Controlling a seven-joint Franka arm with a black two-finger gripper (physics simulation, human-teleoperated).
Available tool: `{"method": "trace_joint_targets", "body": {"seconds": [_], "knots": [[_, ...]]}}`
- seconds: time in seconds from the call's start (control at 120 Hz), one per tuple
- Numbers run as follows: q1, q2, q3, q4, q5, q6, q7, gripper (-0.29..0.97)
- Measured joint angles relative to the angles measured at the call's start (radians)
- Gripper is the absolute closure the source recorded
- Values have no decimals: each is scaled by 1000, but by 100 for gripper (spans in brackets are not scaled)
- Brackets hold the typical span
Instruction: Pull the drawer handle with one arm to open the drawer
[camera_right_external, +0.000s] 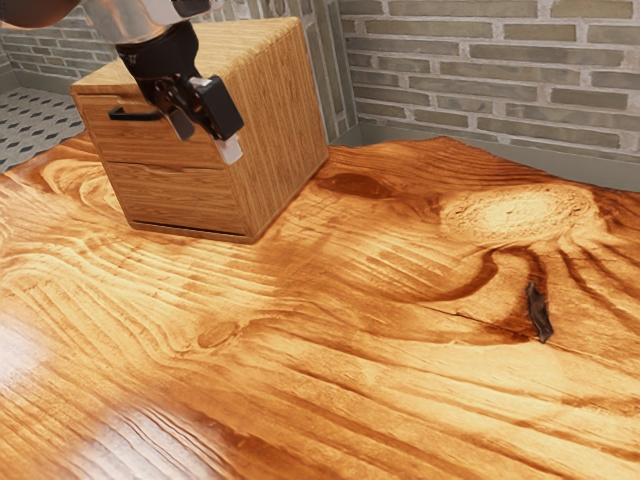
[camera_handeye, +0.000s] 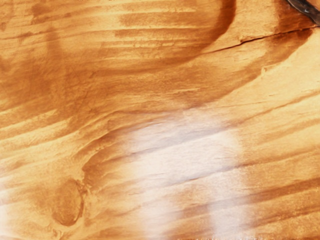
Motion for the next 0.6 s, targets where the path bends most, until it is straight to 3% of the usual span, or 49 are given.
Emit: {"method": "trace_joint_targets", "body": {"seconds": [0.183, 0.325, 0.492, 0.55, 0.6], "knots": [[-69, 0, 63, -3, 5, -75, 4, 0], [-33, 3, 165, -12, 17, -119, 82, 0], [24, 49, 420, -32, 24, -25, 319, 0], [71, 58, 451, -45, 1, 20, 393, 0], [84, 68, 427, -92, -34, 76, 451, 0]]}}
